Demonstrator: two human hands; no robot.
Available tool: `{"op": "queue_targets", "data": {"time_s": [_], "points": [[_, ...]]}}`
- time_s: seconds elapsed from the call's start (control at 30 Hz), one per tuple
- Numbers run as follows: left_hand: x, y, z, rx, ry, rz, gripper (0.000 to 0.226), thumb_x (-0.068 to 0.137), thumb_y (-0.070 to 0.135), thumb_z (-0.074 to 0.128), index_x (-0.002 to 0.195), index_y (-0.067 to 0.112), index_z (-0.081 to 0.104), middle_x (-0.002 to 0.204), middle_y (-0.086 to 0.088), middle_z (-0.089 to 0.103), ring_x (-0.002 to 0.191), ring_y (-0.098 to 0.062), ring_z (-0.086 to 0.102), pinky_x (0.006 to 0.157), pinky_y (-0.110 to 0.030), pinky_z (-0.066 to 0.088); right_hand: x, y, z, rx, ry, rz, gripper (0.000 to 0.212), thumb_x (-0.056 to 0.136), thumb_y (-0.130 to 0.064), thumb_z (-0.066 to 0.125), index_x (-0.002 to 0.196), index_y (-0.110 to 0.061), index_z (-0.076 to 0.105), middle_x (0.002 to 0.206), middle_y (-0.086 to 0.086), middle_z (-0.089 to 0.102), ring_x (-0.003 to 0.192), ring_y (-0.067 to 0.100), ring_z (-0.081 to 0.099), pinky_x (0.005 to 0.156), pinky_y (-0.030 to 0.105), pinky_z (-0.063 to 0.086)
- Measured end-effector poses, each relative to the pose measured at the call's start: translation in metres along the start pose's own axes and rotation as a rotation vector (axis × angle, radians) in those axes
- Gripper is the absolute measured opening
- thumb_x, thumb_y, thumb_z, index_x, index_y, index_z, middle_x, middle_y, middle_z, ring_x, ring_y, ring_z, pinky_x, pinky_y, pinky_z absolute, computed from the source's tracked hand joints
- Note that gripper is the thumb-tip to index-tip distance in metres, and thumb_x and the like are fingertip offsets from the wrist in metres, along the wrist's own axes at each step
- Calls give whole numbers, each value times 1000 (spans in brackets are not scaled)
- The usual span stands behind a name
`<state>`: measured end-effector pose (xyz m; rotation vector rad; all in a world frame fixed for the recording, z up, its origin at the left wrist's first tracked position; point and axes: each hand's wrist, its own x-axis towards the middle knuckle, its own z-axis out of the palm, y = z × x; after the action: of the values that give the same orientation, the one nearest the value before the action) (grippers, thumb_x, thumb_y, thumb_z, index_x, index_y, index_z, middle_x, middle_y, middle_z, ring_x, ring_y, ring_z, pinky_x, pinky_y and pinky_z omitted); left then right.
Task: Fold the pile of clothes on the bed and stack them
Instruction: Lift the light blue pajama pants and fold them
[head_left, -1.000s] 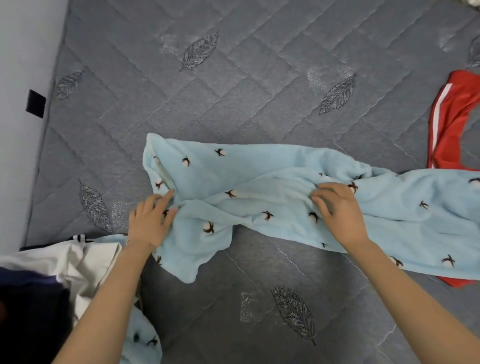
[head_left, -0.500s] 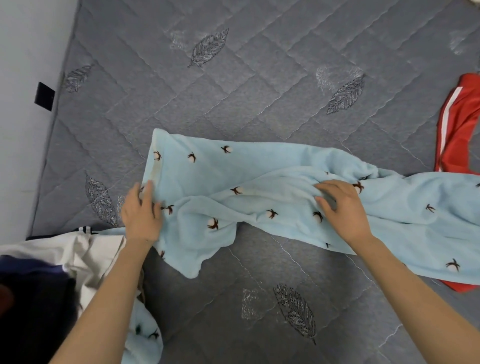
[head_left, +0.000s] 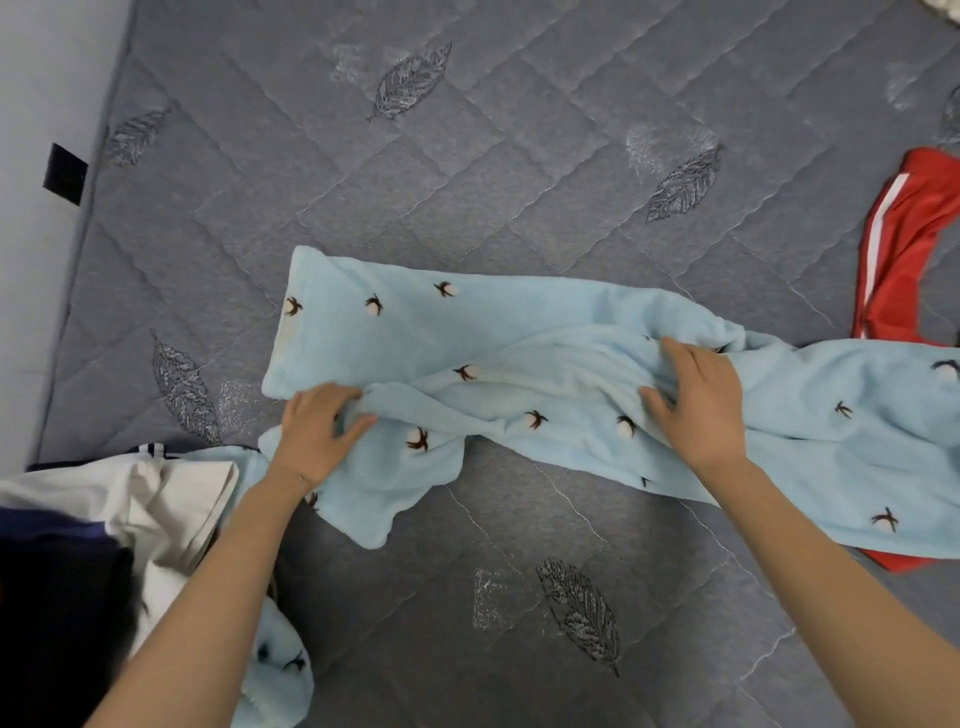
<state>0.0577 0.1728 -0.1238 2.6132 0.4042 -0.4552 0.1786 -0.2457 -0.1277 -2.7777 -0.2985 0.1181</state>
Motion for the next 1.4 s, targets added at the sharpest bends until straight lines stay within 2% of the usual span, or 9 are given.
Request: {"op": "queue_targets", "data": {"time_s": [0.2, 0.5, 0.6, 0.7, 0.8, 0.87, 1.0, 1.27, 1.4], "points": [[-1, 20, -22, -393, 198, -54, 19, 87, 14, 67, 91, 12, 49, 77, 7, 51, 71, -7, 46, 65, -17, 39, 5, 5, -20, -27, -19, -7, 19, 86, -9, 60, 104, -7, 65, 80, 11, 65, 79, 36, 60, 77, 41, 36], [26, 65, -71, -265, 662, 7, 11, 79, 1, 63, 89, 1, 57, 88, -14, 58, 73, -16, 48, 67, -23, 34, 36, 15, -72, 324, 423, 195, 14, 89, -7, 49, 93, 1, 60, 90, 15, 58, 89, 28, 49, 81, 38, 38], [35, 61, -64, -39, 520, 171, 5, 77, 8, 57, 79, 4, 56, 78, -14, 55, 73, -29, 47, 66, -32, 29, 43, 23, -70, 337, 185, 221, 10, 91, -11, 55, 95, -3, 58, 93, 9, 57, 90, 28, 53, 82, 38, 40], [28, 53, -44, 145, 122, 360, 28, 74, 37, 48, 72, 11, 59, 68, -5, 56, 63, -29, 53, 58, -33, 36, 43, 30, -59, 303, -151, 328, 14, 95, -15, 56, 98, -2, 56, 90, 10, 57, 89, 31, 55, 74, 33, 37], [14, 53, -27, 176, -337, 218, 42, 73, 66, 55, 78, 24, 62, 75, 12, 60, 68, -12, 57, 59, -26, 43, 41, 29, -54, 340, -202, 385, 18, 98, -15, 50, 106, 1, 51, 87, 9, 54, 84, 27, 52, 69, 31, 30], [14, 57, -24, -117, -288, 9, 32, 85, 52, 61, 72, 22, 63, 69, 8, 65, 66, -12, 62, 67, -29, 50, 41, 29, -53, 349, -176, 407, 21, 98, -17, 50, 109, 1, 52, 87, 9, 55, 82, 26, 51, 69, 31, 31], [44, 59, -32, -205, 284, -105, 25, 99, 24, 48, 83, 10, 61, 78, -5, 67, 72, -26, 61, 68, -34, 46, 41, 35, -54, 356, -180, 466, 27, 97, -30, 54, 109, -6, 59, 87, 7, 59, 83, 22, 53, 74, 29, 35], [68, 36, -14, 145, -69, -223, 39, 96, 33, 51, 129, 13, 56, 127, -10, 59, 118, -32, 52, 98, -38, 29, 35, 37, -55, 389, -182, 389, 31, 92, -35, 61, 70, -14, 57, 57, -2, 47, 54, 11, 42, 55, 17, 34], [63, 37, -30, -22, -176, -235, 32, 89, 37, 63, 111, 13, 65, 109, -10, 67, 105, -31, 58, 88, -30, 36, 35, 36, -57, 583, -74, 459, 45, 92, -30, 63, 60, -11, 37, 51, -7, 34, 51, 8, 34, 52, 18, 30]]}}
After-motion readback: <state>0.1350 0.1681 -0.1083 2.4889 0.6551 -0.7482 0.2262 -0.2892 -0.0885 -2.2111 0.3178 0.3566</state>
